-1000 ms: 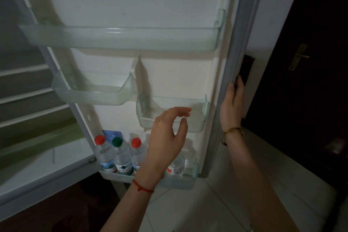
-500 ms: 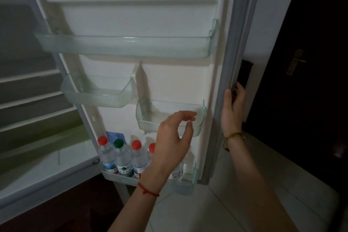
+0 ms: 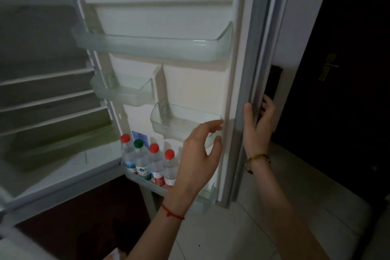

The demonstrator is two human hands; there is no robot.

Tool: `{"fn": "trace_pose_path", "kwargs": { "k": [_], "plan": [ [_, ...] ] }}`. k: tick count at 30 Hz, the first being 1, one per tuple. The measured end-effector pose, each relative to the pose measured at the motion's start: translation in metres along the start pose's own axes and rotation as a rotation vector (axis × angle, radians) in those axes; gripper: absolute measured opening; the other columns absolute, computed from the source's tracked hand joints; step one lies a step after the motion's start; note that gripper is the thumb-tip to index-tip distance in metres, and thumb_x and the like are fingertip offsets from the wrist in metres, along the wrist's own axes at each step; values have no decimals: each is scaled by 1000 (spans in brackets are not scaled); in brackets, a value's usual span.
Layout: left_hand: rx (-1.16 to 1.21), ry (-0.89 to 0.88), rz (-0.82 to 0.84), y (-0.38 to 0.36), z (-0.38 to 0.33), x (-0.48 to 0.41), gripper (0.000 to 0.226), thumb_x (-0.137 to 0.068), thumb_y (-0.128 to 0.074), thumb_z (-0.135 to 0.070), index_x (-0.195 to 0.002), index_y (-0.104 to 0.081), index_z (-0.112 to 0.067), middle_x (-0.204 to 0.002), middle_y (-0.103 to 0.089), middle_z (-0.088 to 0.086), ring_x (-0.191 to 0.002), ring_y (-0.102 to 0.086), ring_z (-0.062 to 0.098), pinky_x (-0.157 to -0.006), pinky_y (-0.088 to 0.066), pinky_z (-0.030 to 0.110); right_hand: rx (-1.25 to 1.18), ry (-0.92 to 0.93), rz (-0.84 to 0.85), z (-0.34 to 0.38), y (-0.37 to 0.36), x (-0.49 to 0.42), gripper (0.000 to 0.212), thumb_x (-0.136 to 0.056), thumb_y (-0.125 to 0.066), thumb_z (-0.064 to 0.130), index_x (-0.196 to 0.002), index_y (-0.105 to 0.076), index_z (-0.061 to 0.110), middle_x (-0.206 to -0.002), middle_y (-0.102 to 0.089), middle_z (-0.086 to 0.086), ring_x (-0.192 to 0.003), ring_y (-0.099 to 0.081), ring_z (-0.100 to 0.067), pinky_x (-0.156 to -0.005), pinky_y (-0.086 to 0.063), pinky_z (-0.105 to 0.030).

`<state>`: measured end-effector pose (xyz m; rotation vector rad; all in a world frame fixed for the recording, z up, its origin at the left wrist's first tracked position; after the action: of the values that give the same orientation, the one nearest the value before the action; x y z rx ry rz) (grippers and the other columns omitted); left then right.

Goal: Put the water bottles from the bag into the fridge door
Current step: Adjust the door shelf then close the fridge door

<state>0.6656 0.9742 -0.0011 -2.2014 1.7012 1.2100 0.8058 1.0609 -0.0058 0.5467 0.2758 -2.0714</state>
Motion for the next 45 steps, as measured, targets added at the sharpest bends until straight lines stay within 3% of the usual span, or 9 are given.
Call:
{"fn": "trace_pose_path", "kwargs": {
  "k": [9,17,20,25,28,30,33,37,45],
  "plan": [
    [-30,-17,-111,26,-40,58,39,-93,-55,-9,-131,-58,-14,-126,-63,-5,-122,-56,9,-105,-45,28,-74,90,56,34,30,89,46,-95,-51,27,-140,-40,24,-134,-44,12,-126,-45,-13,-109,-40,-36],
    [-104,-32,-246,49,-65,102,40,-91,-55,-4,-131,-58,-9,-124,-59,2,-119,-56,15,-99,-48,33,-180,248,227,55,46,148,35,-97,-48,2,-131,-51,6,-120,-56,1,-106,-56,-9,-94,-44,-19],
    [-172,-28,-342,62,-67,116,43,-90,-58,-5,-134,-55,-6,-125,-55,6,-120,-54,18,-100,-48,36,-194,336,343,64,42,164,33,-97,-48,8,-130,-52,8,-122,-58,-3,-110,-57,-15,-96,-46,-23],
    [-288,11,-537,91,-65,135,48,-89,-62,-18,-135,-52,-5,-124,-49,7,-117,-51,20,-101,-43,25,-240,487,433,80,23,189,35,-93,-48,14,-122,-59,-1,-121,-62,-5,-112,-58,-19,-94,-50,-37],
    [-353,45,-649,111,-59,144,51,-88,-66,-20,-135,-51,-9,-124,-46,1,-116,-49,19,-99,-41,24,-330,604,475,95,7,205,31,-91,-49,10,-119,-60,5,-118,-57,10,-112,-55,-6,-93,-49,-31],
    [-412,60,-705,124,-55,150,50,-87,-67,-20,-133,-52,-10,-124,-45,0,-116,-46,17,-98,-41,24,-363,637,520,104,-5,214,31,-90,-48,11,-119,-59,7,-119,-59,8,-116,-52,-2,-95,-46,-28],
    [-472,85,-731,143,-48,157,48,-87,-67,-18,-131,-54,-5,-125,-51,5,-115,-52,19,-96,-48,29,-354,648,607,112,-27,226,37,-90,-46,14,-120,-63,1,-125,-64,-7,-118,-56,-17,-101,-42,-30],
    [-497,148,-823,172,-35,164,47,-88,-64,-7,-132,-53,4,-121,-57,19,-107,-59,21,-91,-51,22,-318,671,718,122,-57,242,43,-91,-44,20,-128,-59,3,-139,-54,-8,-129,-48,-27,-111,-33,-31],
    [-620,196,-965,233,-2,171,56,-89,-56,5,-143,-41,3,-131,-52,19,-109,-58,27,-89,-53,41,-346,730,954,134,-126,272,48,-94,-45,20,-140,-48,6,-153,-37,-10,-147,-21,-27,-119,-24,-46]
  ]
}}
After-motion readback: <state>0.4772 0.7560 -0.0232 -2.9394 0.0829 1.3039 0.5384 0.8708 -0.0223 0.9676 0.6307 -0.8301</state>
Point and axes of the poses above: each hand's wrist, its own x-axis away from the middle knuckle, its own y-axis out of the back of the hand, z = x × y, the point moved 1 cm from there along -x, towards the middle knuckle
